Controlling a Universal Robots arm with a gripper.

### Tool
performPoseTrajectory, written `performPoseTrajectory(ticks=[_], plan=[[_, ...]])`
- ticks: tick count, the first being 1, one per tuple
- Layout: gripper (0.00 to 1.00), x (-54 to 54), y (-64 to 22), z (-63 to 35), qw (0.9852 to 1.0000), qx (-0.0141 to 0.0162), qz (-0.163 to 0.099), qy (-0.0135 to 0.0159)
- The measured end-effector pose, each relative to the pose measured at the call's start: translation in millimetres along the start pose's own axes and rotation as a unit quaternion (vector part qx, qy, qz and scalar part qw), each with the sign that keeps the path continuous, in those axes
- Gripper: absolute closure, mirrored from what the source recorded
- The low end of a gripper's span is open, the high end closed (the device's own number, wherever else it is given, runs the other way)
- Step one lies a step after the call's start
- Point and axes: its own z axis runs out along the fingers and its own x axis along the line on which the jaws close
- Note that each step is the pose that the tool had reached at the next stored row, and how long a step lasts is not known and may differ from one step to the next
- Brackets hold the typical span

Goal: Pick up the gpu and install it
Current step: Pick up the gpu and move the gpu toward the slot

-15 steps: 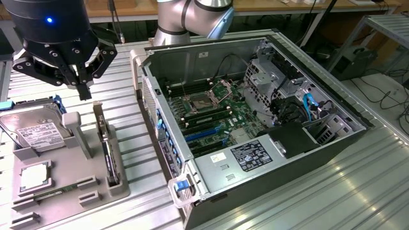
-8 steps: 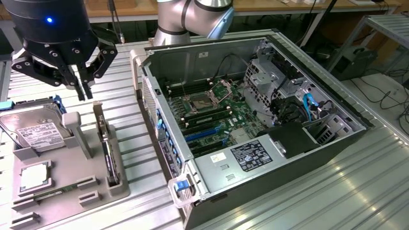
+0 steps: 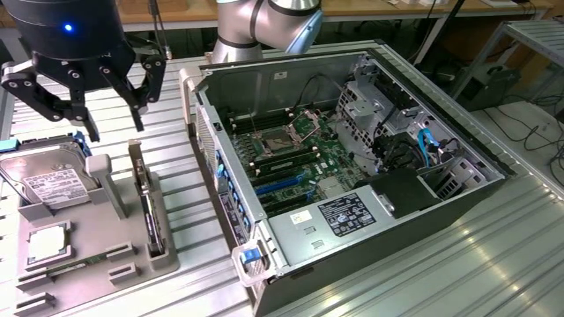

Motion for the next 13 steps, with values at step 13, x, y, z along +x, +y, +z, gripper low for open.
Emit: performPoseTrajectory(ticks=[13], plan=[[0.4, -1.3, -0.4, 8.5, 0.9997, 0.0247, 0.008, 0.0004]])
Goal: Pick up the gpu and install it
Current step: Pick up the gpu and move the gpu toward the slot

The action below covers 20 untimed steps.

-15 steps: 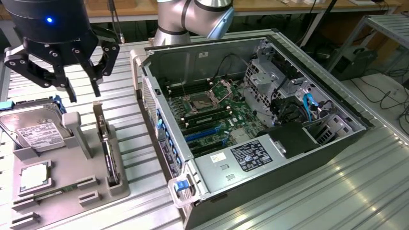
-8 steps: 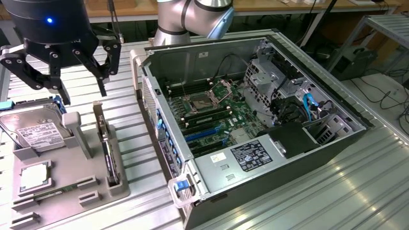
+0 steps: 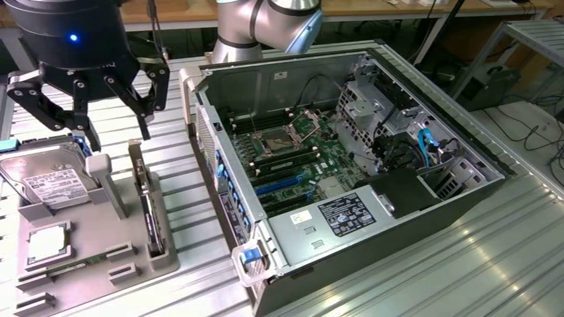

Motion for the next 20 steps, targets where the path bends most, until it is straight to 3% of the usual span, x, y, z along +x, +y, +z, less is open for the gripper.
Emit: performPoseTrajectory(ticks=[14, 20], plan=[[0.4, 0.2, -0.2, 18.5, 1.0, 0.0001, 0.004, -0.0024], [0.4, 0.6, -5.7, 30.1, 1.0, 0.0001, 0.003, -0.0024]])
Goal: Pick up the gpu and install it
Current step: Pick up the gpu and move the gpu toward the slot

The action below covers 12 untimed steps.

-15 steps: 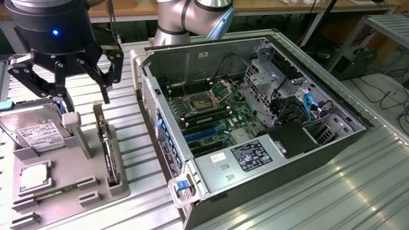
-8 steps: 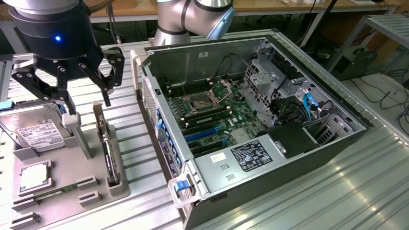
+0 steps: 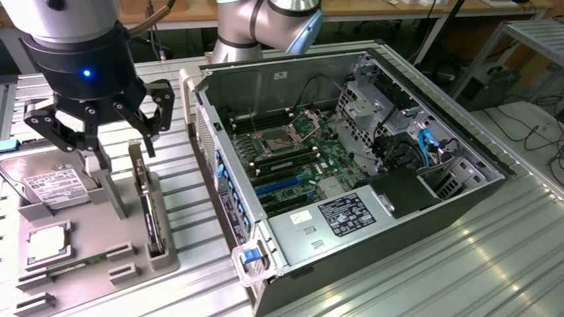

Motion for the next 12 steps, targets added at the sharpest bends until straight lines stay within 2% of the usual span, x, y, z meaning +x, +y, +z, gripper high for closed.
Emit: performPoseTrajectory(ticks=[7, 12], plan=[[0.4, 0.2, -0.7, 5.8, 1.0, 0.0, 0.0, -0.0002], [0.4, 0.4, -2.7, 16.1, 1.0, 0.0001, 0.0, -0.0002]])
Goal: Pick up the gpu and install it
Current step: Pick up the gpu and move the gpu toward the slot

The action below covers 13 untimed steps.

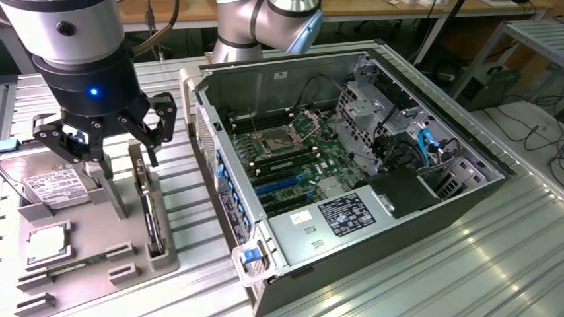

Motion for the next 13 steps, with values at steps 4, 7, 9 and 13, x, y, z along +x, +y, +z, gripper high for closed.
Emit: performPoseTrajectory(ticks=[4, 7, 9, 13], plan=[[0.4, 0.3, -5.6, 3.8, 1.0, -0.0001, 0.0, 0.0], [0.4, 0.4, -8.3, 6.1, 1.0, -0.0001, 0.0, -0.0002], [0.4, 0.6, -8.5, 10.0, 1.0, -0.0001, 0.0, -0.0001], [0.4, 0.7, -8.5, 17.2, 1.0, 0.0, 0.0, -0.0001]])
